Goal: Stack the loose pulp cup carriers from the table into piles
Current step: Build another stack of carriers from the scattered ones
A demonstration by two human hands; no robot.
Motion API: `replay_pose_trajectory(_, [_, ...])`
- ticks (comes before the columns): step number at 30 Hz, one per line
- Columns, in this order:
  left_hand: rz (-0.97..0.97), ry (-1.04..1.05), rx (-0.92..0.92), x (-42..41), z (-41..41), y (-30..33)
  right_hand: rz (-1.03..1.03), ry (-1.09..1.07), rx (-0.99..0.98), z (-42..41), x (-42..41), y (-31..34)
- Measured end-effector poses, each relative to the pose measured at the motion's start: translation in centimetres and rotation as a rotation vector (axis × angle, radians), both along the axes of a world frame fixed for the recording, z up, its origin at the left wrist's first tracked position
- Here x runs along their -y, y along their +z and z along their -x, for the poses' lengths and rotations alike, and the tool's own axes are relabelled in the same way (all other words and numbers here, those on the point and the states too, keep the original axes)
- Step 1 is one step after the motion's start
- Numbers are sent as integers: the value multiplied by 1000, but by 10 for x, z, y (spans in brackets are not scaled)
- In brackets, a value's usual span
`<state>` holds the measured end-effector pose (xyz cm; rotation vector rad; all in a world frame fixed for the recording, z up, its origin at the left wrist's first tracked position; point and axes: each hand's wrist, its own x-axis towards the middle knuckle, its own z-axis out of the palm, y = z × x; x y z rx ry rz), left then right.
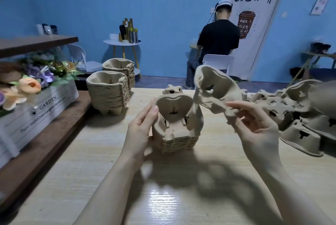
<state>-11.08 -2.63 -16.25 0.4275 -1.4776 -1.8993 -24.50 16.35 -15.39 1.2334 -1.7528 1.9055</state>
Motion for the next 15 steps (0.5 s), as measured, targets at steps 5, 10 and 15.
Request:
replay_pose_trajectory(5, [11, -40, 30, 5, 3, -2, -46, 99, -156, -15, 17, -5])
replay_pose_trajectory(10, [52, -20, 74, 6, 4, -4, -138, 103, -243, -20, 27, -12])
replay_pose_trajectory(15, [-18, -52, 124, 1, 3, -1, -184, 52, -309, -20, 27, -18])
